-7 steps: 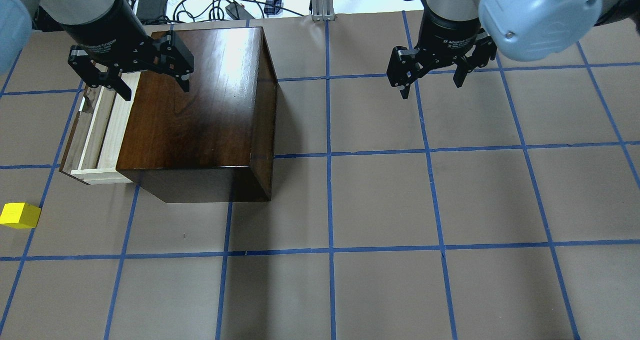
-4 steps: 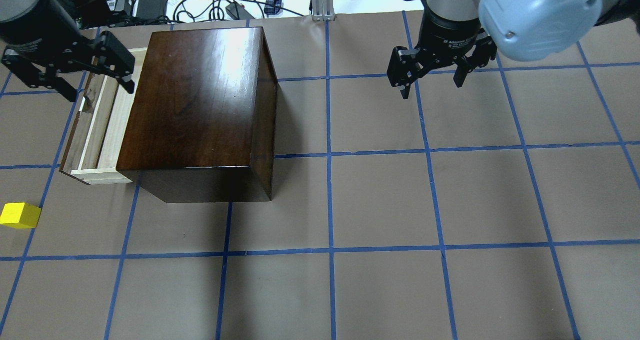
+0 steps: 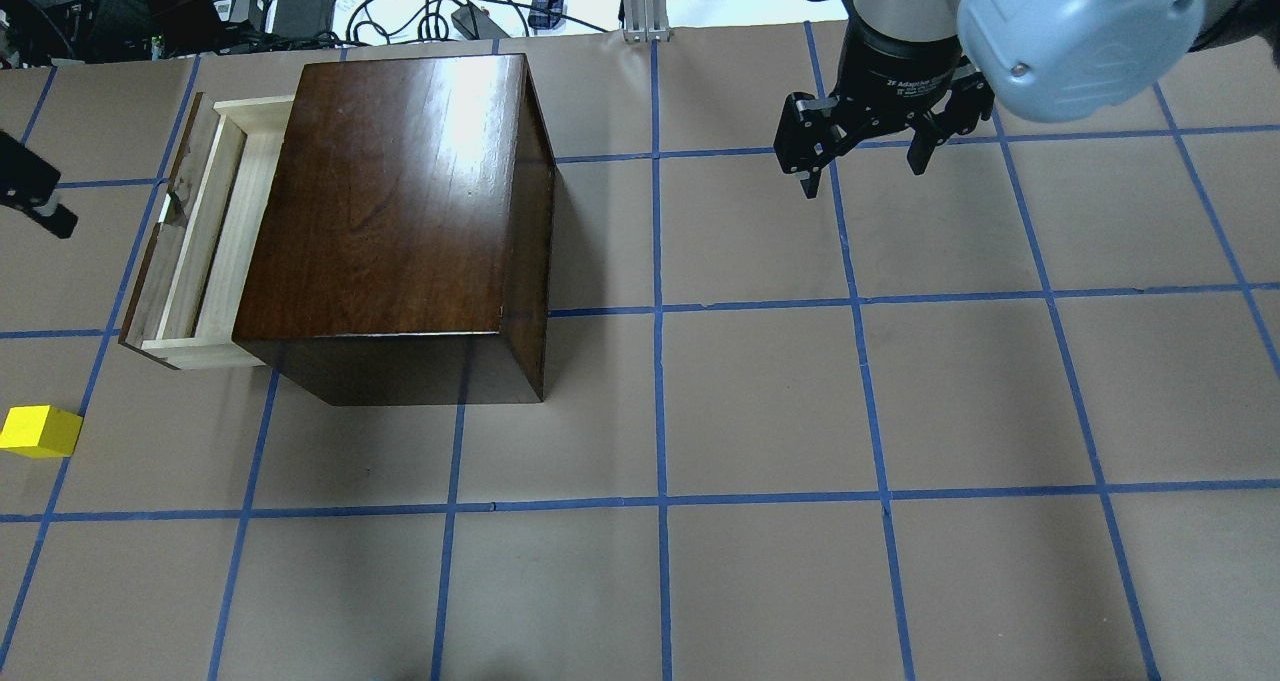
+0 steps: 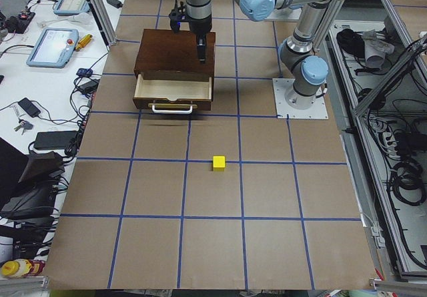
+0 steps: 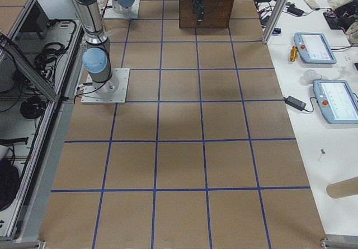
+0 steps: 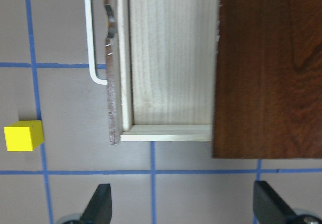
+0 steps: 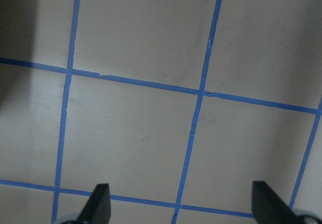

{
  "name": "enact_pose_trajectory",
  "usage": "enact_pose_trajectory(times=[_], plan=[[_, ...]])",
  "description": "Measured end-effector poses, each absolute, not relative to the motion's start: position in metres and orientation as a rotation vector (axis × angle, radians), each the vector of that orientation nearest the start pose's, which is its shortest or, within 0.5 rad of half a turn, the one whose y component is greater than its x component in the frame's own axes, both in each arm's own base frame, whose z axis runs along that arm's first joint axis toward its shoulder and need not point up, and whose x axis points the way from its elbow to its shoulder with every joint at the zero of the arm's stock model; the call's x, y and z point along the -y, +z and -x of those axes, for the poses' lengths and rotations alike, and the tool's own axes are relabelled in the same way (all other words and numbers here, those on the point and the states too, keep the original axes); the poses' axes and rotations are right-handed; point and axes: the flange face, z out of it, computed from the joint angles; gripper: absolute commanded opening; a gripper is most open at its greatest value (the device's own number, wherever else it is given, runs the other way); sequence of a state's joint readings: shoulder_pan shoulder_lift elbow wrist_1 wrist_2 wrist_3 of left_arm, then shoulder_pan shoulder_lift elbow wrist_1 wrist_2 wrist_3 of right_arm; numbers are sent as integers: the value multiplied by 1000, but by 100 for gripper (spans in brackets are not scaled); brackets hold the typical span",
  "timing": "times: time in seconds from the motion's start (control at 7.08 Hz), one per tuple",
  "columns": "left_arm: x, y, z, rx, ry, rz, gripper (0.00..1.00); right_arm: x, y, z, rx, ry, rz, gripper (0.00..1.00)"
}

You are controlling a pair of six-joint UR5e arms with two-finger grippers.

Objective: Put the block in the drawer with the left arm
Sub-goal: 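Move the left gripper down toward the yellow cube, then lower the left gripper over the yellow cube and close on it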

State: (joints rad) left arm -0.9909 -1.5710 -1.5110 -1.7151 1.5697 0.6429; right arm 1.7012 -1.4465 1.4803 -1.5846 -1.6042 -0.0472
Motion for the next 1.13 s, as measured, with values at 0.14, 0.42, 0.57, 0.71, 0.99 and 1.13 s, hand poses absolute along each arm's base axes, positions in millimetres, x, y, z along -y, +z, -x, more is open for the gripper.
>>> enact_pose_trajectory(times=[0.14,0.42,0.57,0.71,0.99,1.13], plan=[[466,489,-185,-3202,129,-225,100,521,469,-199,-3163,29,282,100],[448,464,-236,-3190,116,-528,100,521,470,-199,-3163,29,283,100],[442,453,-258,-3151,123,-727,100,521,469,-199,-3163,29,283,100],[438,441,-277,-3067,168,-974,100,521,469,-199,-3163,29,282,100],[435,418,-299,-2849,281,-1374,100,521,469,-199,-3163,30,282,100],[431,400,-307,-2741,291,-1530,100,521,469,-199,-3163,29,282,100]])
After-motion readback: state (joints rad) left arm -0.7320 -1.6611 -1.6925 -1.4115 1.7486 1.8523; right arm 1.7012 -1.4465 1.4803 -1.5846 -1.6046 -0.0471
